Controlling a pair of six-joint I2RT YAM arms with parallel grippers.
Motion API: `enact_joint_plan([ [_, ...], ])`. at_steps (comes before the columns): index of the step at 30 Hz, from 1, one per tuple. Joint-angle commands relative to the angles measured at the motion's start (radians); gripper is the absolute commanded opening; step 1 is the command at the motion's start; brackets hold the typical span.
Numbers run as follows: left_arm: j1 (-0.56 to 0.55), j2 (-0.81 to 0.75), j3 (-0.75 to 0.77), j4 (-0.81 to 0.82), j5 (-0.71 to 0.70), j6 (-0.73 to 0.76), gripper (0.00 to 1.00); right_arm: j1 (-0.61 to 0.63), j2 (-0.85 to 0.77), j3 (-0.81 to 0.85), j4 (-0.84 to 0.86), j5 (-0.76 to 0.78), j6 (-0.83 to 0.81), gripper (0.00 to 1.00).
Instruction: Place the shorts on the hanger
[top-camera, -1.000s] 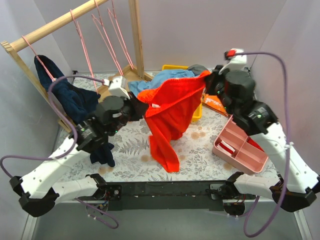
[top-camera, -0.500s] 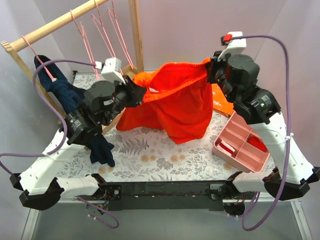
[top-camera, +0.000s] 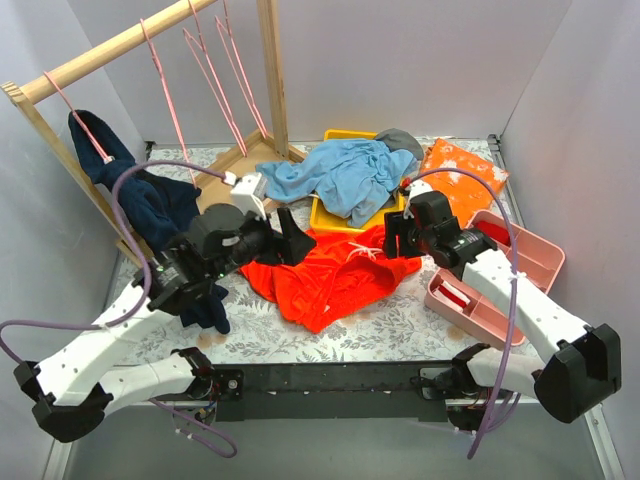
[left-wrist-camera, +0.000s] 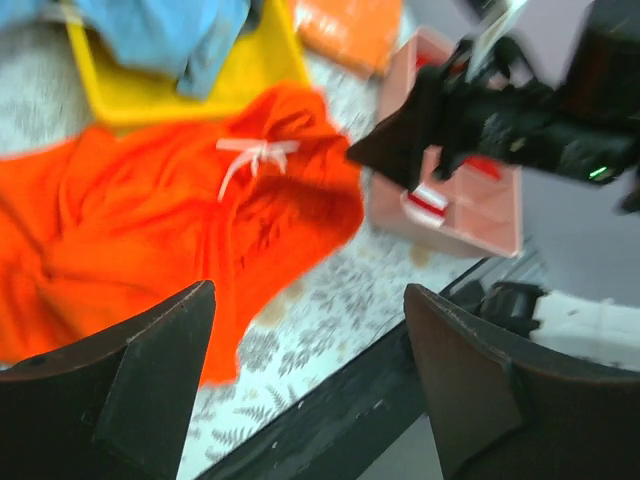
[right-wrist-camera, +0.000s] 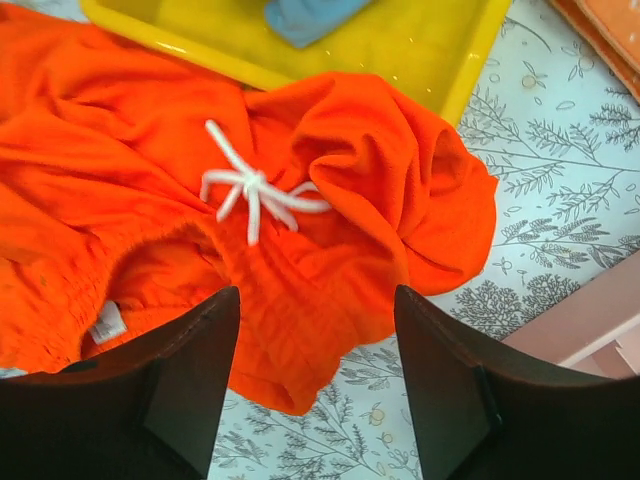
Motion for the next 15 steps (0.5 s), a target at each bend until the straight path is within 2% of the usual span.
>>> enact_joint_plan([
  [1,0.004,-0.005,0.266,-0.022,-0.106,0.09,0.75,0.001,-0.092,0.096,0.086,-0.041,0.026,0.72],
  [2,0.004,0.018,0.316,-0.043,-0.228,0.1,0.75,0.001,-0.095,0.104,0.084,-0.041,0.026,0.73],
  [3,0.004,0.07,0.451,-0.101,-0.32,0.107,0.74,0.001,-0.094,0.113,0.084,-0.05,0.024,0.73],
  [4,0.004,0.105,0.513,-0.129,-0.392,0.12,0.73,0.001,-0.092,0.113,0.087,-0.058,0.026,0.73],
  [5,0.006,0.134,0.583,-0.151,-0.527,0.161,0.73,0.001,-0.082,0.114,0.09,-0.073,0.026,0.73],
  [6,0.004,0.188,0.678,-0.174,-0.593,0.182,0.72,0.001,-0.074,0.113,0.093,-0.081,0.024,0.73],
  [8,0.009,0.225,0.742,-0.162,-0.749,0.276,0.73,0.001,-0.046,0.116,0.098,-0.102,0.024,0.73],
  [10,0.024,0.291,0.813,-0.145,-0.807,0.325,0.74,0.0,-0.031,0.122,0.1,-0.107,0.018,0.73],
  [11,0.074,0.315,0.829,-0.142,-0.825,0.374,0.74,0.003,-0.019,0.124,0.101,-0.11,0.015,0.73],
  [13,0.146,0.372,0.898,-0.154,-0.801,0.368,0.75,0.001,-0.011,0.128,0.106,-0.116,0.012,0.73],
  [14,0.23,0.381,0.907,-0.154,-0.78,0.368,0.75,0.001,-0.005,0.127,0.107,-0.124,0.012,0.73],
  [15,0.263,0.388,0.907,-0.133,-0.749,0.377,0.74,0.001,-0.002,0.127,0.106,-0.124,0.01,0.73],
])
